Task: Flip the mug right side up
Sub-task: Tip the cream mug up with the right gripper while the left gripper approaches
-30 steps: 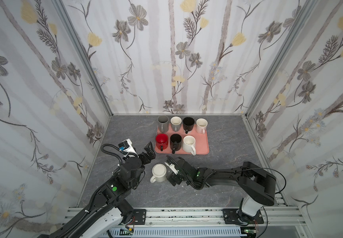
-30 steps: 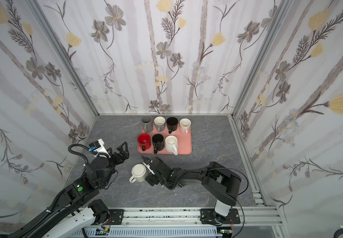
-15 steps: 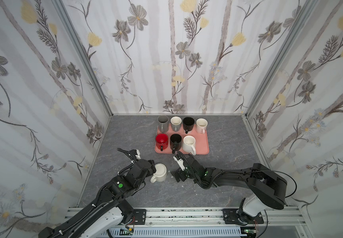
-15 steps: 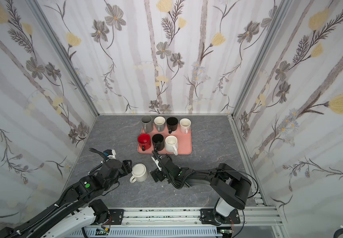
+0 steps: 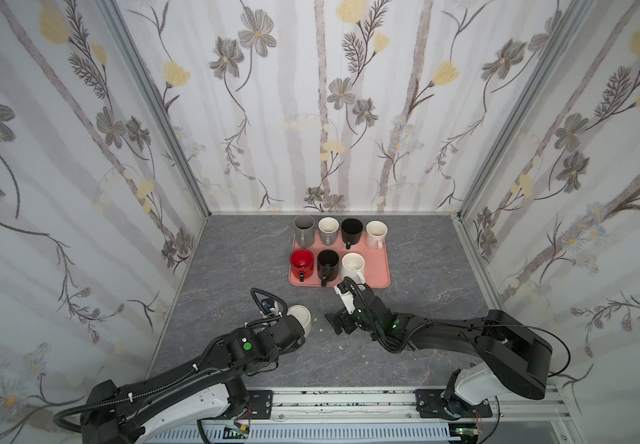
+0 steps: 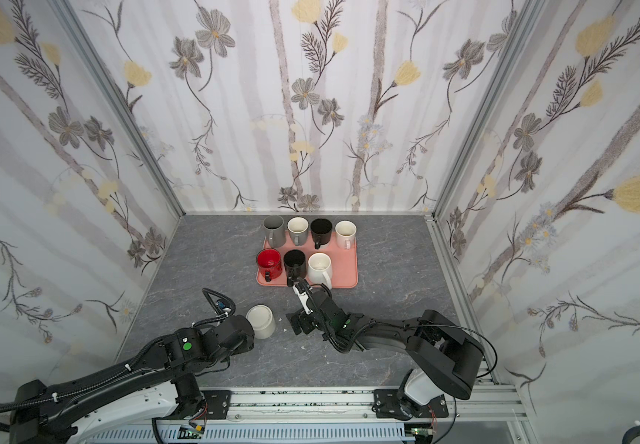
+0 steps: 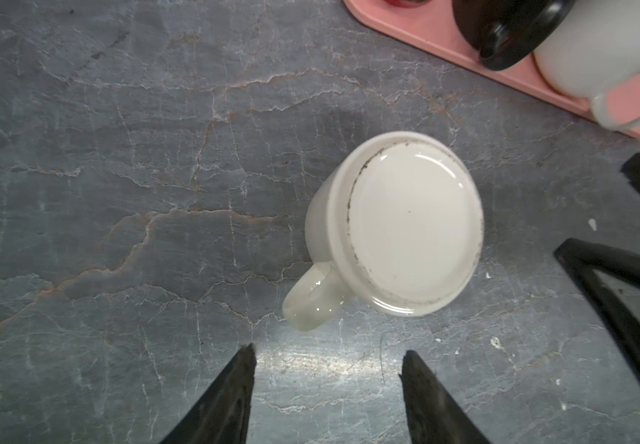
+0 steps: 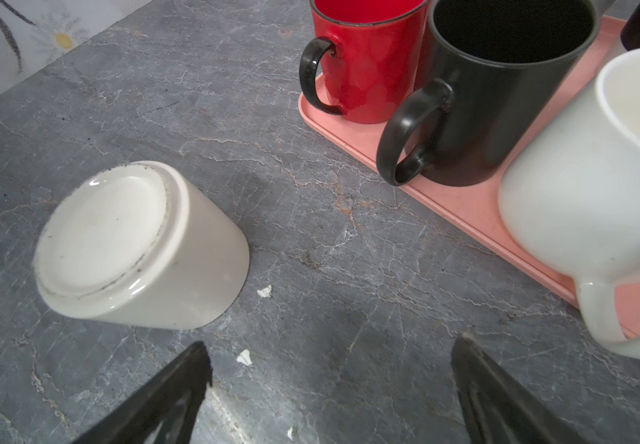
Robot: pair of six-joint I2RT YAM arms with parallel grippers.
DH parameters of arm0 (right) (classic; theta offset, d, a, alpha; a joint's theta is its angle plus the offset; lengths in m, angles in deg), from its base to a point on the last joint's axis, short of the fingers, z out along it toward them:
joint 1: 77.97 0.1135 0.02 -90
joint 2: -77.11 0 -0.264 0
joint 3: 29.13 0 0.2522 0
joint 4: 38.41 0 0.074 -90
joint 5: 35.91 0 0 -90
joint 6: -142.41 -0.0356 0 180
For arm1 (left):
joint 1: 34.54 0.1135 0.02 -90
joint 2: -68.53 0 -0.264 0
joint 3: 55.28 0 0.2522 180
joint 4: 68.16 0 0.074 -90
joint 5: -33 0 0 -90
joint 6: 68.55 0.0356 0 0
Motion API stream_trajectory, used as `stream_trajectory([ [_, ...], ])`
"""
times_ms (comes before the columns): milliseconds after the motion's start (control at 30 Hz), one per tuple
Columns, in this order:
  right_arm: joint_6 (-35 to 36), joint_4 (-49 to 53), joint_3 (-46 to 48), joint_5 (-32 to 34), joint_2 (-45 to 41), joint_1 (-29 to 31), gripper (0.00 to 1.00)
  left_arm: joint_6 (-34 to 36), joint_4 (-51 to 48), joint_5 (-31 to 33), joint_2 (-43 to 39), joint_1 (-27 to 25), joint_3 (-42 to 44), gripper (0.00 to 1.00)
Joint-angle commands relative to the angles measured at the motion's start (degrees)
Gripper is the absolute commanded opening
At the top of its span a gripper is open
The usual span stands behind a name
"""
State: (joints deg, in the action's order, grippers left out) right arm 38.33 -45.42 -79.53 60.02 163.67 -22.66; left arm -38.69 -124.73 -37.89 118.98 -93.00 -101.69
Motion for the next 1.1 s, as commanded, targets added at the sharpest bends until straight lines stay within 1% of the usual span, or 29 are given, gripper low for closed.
stream_trajectory([
  [0, -0.5, -3.09, 0.44, -0.56, -1.02, -0.43, 0.98, 1.27, 4.51, 0.22, 3.13, -0.17, 0.68, 0.6],
  [133, -0.5, -2.96, 1.38, -0.49, -2.6, -1.12, 0.98, 3.9, 6.76, 2.05, 7.56, -0.25, -0.35, 0.6],
  [200, -0.59, -2.87, 1.84, -0.4, -3.21, -1.38, 0.98, 5.19, 8.85, 2.16, 8.96, -0.25, -0.33, 0.58],
  [233, -0.6, -2.86, 2.17, -0.35, -3.49, -1.56, 0.98, 5.46, 9.82, 1.96, 9.57, -0.25, -0.37, 0.57],
  [300, -0.94, -3.04, 2.8, -0.13, -4.01, -1.81, 0.98, 6.47, 12.36, 0.88, 11.06, -0.33, -0.42, 0.5],
  [400, -1.29, -3.23, 3.39, -0.09, -4.52, -2.22, 0.98, 7.46, 15.48, -0.91, 12.51, -0.54, -0.93, 0.44],
  [567, -2.52, -3.75, 4.04, -0.3, -5.38, -2.84, 0.98, 8.03, 16.33, -1.13, 12.41, -1.13, -1.89, 0.41],
  [600, -2.73, -3.75, 4.18, -0.47, -5.65, -2.93, 0.98, 7.73, 15.53, -0.64, 12.32, -1.13, -2.21, 0.41],
  [700, -3.46, -4.01, 4.54, -0.71, -6.68, -3.18, 0.98, 5.94, 11.26, 2.3, 12.3, -1.05, -3.53, 0.54],
  [800, -3.93, -3.9, 4.77, -1.21, -7.59, -3.41, 0.99, 5.37, 9.73, 3.79, 10.87, -0.43, -4.1, 0.62],
  [900, -4.08, -3.92, 4.96, -1.45, -8.08, -3.54, 0.99, 6.73, 13.04, 2.25, 7.6, 1.86, -3.11, 0.67],
  [1000, -4.19, -3.82, 5.01, -1.41, -8.34, -3.76, 1.0, 9.1, 17.95, -1.7, 5.51, 6.11, -1.36, 0.69],
  [1067, -4.19, -3.67, 5.05, -1.44, -8.58, -3.89, 1.0, 10.93, 20.81, -3.21, 5.11, 8.07, -0.54, 0.7],
])
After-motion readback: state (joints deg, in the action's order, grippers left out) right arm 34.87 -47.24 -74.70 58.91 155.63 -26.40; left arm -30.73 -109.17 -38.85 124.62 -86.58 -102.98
